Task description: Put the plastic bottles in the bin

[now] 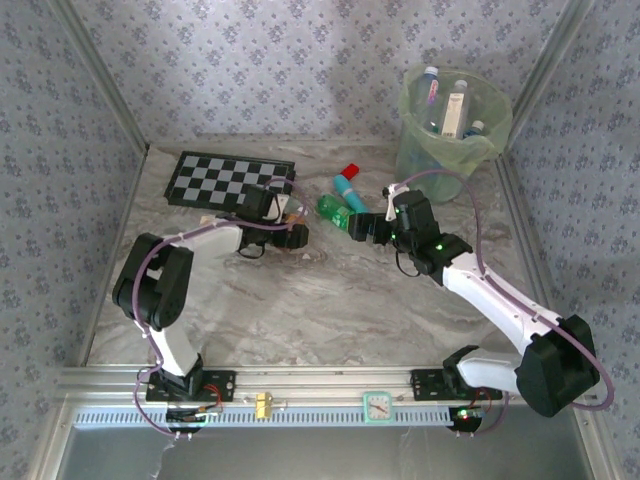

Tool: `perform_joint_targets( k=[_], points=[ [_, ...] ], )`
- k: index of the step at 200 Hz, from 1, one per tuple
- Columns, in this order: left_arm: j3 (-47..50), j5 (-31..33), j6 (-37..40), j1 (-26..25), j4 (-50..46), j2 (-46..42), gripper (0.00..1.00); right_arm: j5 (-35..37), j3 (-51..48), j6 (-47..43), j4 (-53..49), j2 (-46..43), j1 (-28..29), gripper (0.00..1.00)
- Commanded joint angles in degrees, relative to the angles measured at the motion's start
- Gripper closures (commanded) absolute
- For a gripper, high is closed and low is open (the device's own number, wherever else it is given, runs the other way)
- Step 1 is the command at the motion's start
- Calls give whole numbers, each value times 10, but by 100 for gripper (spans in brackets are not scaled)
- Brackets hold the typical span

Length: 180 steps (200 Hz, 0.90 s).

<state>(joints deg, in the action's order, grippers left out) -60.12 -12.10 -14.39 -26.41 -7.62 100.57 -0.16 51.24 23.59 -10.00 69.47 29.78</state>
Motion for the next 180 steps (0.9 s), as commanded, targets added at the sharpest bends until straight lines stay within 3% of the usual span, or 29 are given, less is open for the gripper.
perform_joint_targets(
  k=[1, 46, 96, 133, 180],
  points=[
    [-30, 34, 26, -7, -24, 23, 8, 9, -4, 9, 1, -1, 1, 0],
    [-54, 63, 44, -15, -44, 51, 21, 10, -9, 12, 1, -1, -2, 0],
    [-50, 75, 42, -26, -40, 42, 46, 2, -11, 16, 7, 0, -6, 0],
    [-24, 63, 24, -49, -6, -15, 48, -32, -12, 42, 26, 12, -10, 0],
    [44, -19, -49, -74, 116, -122, 48, -117, -10, 96, 97, 38, -13, 0]
  ],
)
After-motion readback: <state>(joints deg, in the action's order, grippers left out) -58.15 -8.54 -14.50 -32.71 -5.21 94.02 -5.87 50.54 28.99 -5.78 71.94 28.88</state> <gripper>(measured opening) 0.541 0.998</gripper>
